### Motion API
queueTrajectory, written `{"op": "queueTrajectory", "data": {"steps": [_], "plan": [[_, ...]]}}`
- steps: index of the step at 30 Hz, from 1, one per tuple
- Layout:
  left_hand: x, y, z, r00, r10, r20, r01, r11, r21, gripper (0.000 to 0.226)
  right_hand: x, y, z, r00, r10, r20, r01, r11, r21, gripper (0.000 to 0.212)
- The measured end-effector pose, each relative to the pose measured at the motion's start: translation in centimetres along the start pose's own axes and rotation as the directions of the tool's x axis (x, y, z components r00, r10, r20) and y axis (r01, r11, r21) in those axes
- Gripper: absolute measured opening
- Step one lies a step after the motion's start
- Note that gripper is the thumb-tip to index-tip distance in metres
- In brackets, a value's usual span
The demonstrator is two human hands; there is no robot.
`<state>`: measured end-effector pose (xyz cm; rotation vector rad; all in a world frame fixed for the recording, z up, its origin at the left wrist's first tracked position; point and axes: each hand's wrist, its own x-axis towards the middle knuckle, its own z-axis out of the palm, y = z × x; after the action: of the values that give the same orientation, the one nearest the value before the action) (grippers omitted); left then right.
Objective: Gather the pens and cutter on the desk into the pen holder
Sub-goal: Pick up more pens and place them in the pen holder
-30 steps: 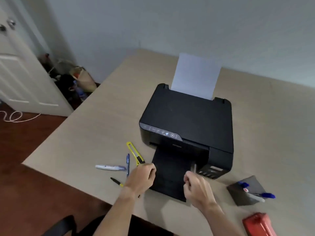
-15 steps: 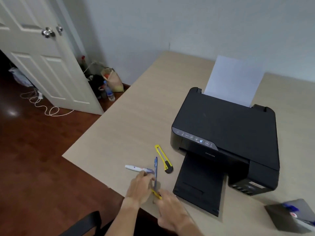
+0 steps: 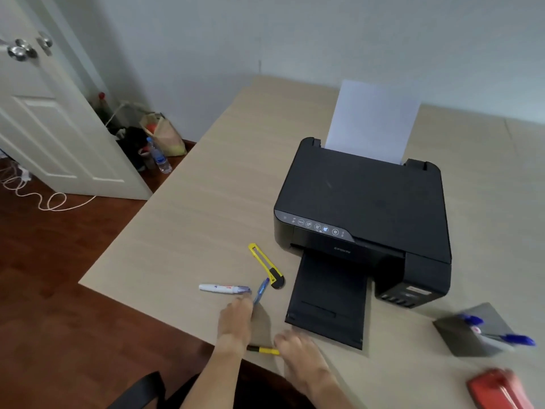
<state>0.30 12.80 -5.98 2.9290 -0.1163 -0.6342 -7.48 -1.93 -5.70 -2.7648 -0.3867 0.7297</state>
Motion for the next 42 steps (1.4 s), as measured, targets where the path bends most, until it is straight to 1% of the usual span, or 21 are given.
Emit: {"op": "queueTrajectory", "data": {"steps": [2, 3, 6, 8, 11, 13, 15, 17, 18, 19, 20, 22, 24, 27, 29, 31, 33, 35, 37, 39, 42], "plan": [[-0.4, 0.3, -0.1, 1.0, 0.006, 0.001, -0.006, 0.999, -0.037, 0.037, -0.9, 0.8, -0.1, 1.0, -0.003, -0.004, 0.004, 0.999, 0.033, 0.03], [-0.6, 0.4, -0.3, 1.0, 0.015, 0.004, -0.015, 0.998, -0.054, 0.033, -1.2, 1.3, -0.2, 1.0, -0.001, -0.01, 0.002, 0.999, 0.049, 0.029], [-1.1, 0.3, -1.0, 0.997, 0.08, -0.012, -0.081, 0.968, -0.236, 0.02, -2.4, 2.7, -0.9, 0.998, 0.015, -0.059, -0.008, 0.994, 0.111, 0.026], [-1.2, 0.3, -1.8, 0.986, 0.136, -0.091, -0.159, 0.929, -0.333, 0.019, -2.9, 3.6, -1.5, 0.994, 0.011, -0.113, 0.004, 0.991, 0.132, 0.026], [-1.1, 0.7, -3.2, 0.947, 0.157, -0.281, -0.269, 0.864, -0.425, 0.027, -3.8, 5.2, -2.6, 0.974, -0.017, -0.224, 0.043, 0.993, 0.112, 0.029], [-0.9, 1.3, -4.1, 0.907, 0.12, -0.405, -0.322, 0.815, -0.481, 0.024, -4.7, 6.2, -3.4, 0.95, -0.014, -0.313, 0.042, 0.996, 0.083, 0.029], [-0.8, 2.5, -5.0, 0.871, 0.028, -0.49, -0.35, 0.736, -0.58, 0.025, -5.5, 7.3, -4.2, 0.907, -0.002, -0.421, 0.016, 0.999, 0.031, 0.029], [-0.6, 4.2, -5.8, 0.849, -0.106, -0.518, -0.346, 0.629, -0.696, 0.032, -6.5, 8.4, -5.0, 0.867, 0.037, -0.497, -0.029, 0.999, 0.024, 0.031], [-0.6, 5.3, -6.2, 0.835, -0.142, -0.531, -0.357, 0.594, -0.721, 0.034, -7.2, 9.1, -5.4, 0.854, 0.056, -0.517, -0.046, 0.998, 0.033, 0.033], [-0.6, 6.4, -6.4, 0.825, -0.144, -0.546, -0.376, 0.582, -0.721, 0.031, -7.8, 9.9, -5.7, 0.842, 0.071, -0.535, -0.061, 0.997, 0.037, 0.035], [-0.6, 7.6, -6.5, 0.818, -0.119, -0.562, -0.398, 0.588, -0.704, 0.026, -8.6, 10.8, -6.1, 0.831, 0.087, -0.549, -0.079, 0.996, 0.039, 0.035], [-0.6, 10.0, -6.7, 0.806, -0.006, -0.592, -0.456, 0.631, -0.627, 0.02, -10.1, 12.7, -6.8, 0.811, 0.132, -0.57, -0.126, 0.991, 0.05, 0.033], [-0.7, 12.6, -6.8, 0.792, 0.173, -0.586, -0.536, 0.657, -0.53, 0.029, -11.9, 14.7, -7.6, 0.784, 0.186, -0.593, -0.174, 0.982, 0.078, 0.027], [-1.4, 16.9, -7.2, 0.757, 0.411, -0.508, -0.642, 0.61, -0.464, 0.037, -15.0, 17.5, -8.8, 0.715, 0.284, -0.638, -0.253, 0.957, 0.142, 0.029], [-2.1, 19.9, -7.3, 0.723, 0.53, -0.442, -0.69, 0.572, -0.443, 0.035, -17.1, 19.4, -9.6, 0.66, 0.36, -0.66, -0.308, 0.93, 0.199, 0.032], [-2.9, 22.9, -7.5, 0.674, 0.626, -0.394, -0.737, 0.53, -0.419, 0.032, -19.3, 21.3, -10.5, 0.598, 0.428, -0.677, -0.347, 0.901, 0.262, 0.028], [-3.8, 25.9, -7.6, 0.611, 0.7, -0.37, -0.784, 0.471, -0.404, 0.028, -21.5, 23.1, -11.5, 0.547, 0.474, -0.69, -0.393, 0.873, 0.288, 0.023], [-4.7, 28.9, -7.7, 0.552, 0.75, -0.364, -0.821, 0.412, -0.395, 0.025, -23.5, 24.7, -12.2, 0.515, 0.525, -0.677, -0.444, 0.839, 0.313, 0.028], [-5.4, 31.4, -7.6, 0.505, 0.783, -0.363, -0.846, 0.366, -0.387, 0.021, -25.0, 25.8, -12.6, 0.503, 0.575, -0.645, -0.498, 0.803, 0.327, 0.034], [-5.9, 33.4, -7.4, 0.477, 0.808, -0.347, -0.862, 0.352, -0.365, 0.015, -25.9, 26.4, -12.7, 0.503, 0.596, -0.626, -0.535, 0.783, 0.316, 0.036], [-6.1, 35.3, -6.9, 0.467, 0.83, -0.305, -0.873, 0.377, -0.308, 0.013, -26.0, 26.6, -12.4, 0.52, 0.612, -0.595, -0.558, 0.771, 0.306, 0.036]]}}
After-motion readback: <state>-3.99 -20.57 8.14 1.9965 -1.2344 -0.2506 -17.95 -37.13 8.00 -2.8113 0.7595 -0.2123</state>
